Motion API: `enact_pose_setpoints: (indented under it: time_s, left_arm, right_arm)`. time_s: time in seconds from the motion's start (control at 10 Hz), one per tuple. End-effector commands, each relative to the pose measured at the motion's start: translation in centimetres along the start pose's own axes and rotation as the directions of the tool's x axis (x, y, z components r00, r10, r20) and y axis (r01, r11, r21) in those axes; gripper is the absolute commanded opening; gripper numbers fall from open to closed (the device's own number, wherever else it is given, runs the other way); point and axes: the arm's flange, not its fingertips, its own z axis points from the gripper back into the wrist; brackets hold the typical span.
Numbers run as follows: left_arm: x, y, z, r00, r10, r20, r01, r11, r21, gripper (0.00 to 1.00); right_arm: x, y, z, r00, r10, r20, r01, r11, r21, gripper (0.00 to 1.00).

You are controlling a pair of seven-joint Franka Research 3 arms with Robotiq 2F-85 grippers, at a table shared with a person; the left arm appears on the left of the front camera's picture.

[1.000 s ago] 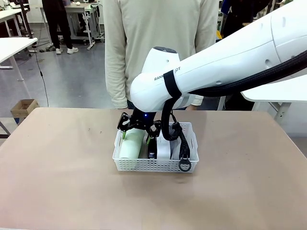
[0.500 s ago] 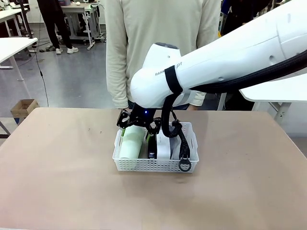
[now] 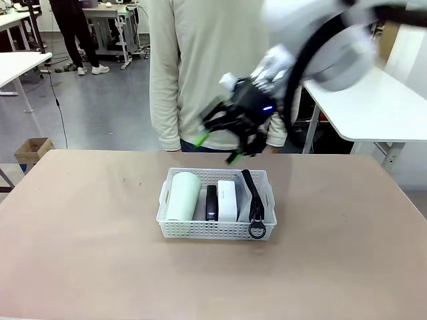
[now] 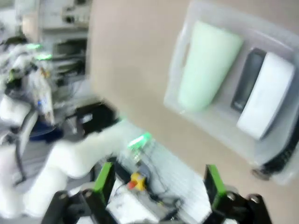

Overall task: Efficiently arrange items inside the basket to fit them all.
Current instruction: Pick up the Reusable plastic cup and place it inside the Organizing basket.

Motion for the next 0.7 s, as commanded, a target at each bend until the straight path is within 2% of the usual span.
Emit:
enact_pose_setpoints:
  time_s: [0.0,0.1,0.2,0.4,0.5,0.6]
  left_arm:
    - [-0.2,0.0,-0.1,1.0,-0.021,0.012,0.021,1.0,-0.021,1.0]
    - [-0.2,0.0,-0.1,1.0,-0.021,0.012,0.021,1.0,-0.021,1.0]
    - [-0.2,0.0,-0.1,1.0,-0.021,0.012,0.021,1.0,-0.021,1.0]
    - [-0.2,0.0,-0.1,1.0,-0.021,0.012,0.021,1.0,-0.021,1.0]
    - [-0.2,0.0,-0.1,1.0,-0.021,0.012,0.021,1.0,-0.021,1.0]
    - [-0.2,0.0,-0.1,1.0,-0.021,0.012,0.021,1.0,-0.021,1.0]
  right_arm:
    - [-5.2,-7.8,5.8,0.998,-0.047,-0.05,0.055,0.982,0.181,1.0]
    - [-8.0,-10.6,8.2,0.999,0.008,-0.053,0.008,0.956,0.293,1.0]
    - [-11.3,-13.9,11.4,1.0,0.019,-0.009,-0.013,0.921,0.39,1.0]
    - [-16.3,-20.7,17.0,0.992,-0.018,0.122,-0.053,0.833,0.55,1.0]
    - [-18.2,-24.5,18.6,0.978,-0.094,0.187,-0.041,0.79,0.612,1.0]
    - [-19.9,-27.8,19.2,0.958,-0.127,0.258,-0.068,0.772,0.632,1.0]
